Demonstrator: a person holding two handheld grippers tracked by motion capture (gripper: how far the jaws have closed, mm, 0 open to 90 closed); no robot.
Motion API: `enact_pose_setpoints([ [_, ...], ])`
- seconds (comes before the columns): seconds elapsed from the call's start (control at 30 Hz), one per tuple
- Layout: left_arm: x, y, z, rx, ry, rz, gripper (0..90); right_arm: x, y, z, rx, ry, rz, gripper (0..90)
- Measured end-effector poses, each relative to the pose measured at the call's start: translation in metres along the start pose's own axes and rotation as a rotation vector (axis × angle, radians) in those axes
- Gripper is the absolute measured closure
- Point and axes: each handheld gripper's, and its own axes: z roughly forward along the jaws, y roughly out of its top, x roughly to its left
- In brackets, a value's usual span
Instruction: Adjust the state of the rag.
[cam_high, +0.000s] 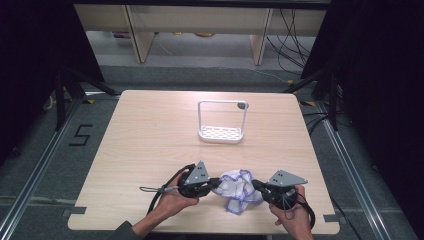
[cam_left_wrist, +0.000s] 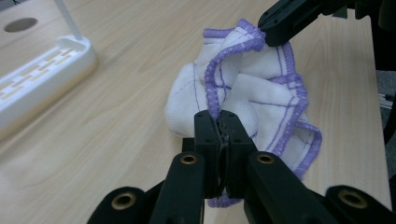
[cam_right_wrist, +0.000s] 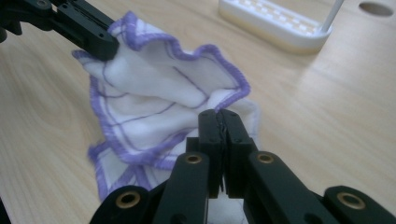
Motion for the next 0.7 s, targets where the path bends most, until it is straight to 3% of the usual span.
enact_pose_setpoints([
  [0.03, 0.001, 0.001, -0.007, -0.015, 0.0, -0.013, 86.9, -0.001, 0.003, -0.002, -0.017, 0.001, -0.014, 89.0],
  [0.1, 0.003, 0.005, -0.02, -0.044, 0.002, -0.024, 87.0, 0.001, 0.01, -0.008, -0.023, 0.011, 0.021, 89.1],
  [0.17, 0.004, 0.009, -0.035, -0.05, 0.01, -0.019, 87.0, -0.002, 0.02, -0.012, -0.065, 0.008, -0.035, 89.1],
  [0.4, 0.002, 0.022, -0.081, -0.097, 0.01, -0.016, 87.0, 0.0, 0.064, -0.031, -0.132, 0.083, -0.075, 89.2],
  [0.43, 0.002, 0.022, -0.085, -0.11, 0.01, -0.024, 87.0, 0.002, 0.07, -0.033, -0.14, 0.082, -0.065, 89.2],
  [0.57, 0.007, 0.019, -0.094, -0.146, 0.005, -0.062, 87.0, 0.003, 0.091, -0.035, -0.158, 0.103, -0.113, 89.2],
  [0.7, 0.016, 0.009, -0.094, -0.14, 0.024, -0.104, 86.9, 0.001, 0.101, -0.021, -0.141, 0.11, -0.125, 89.2],
])
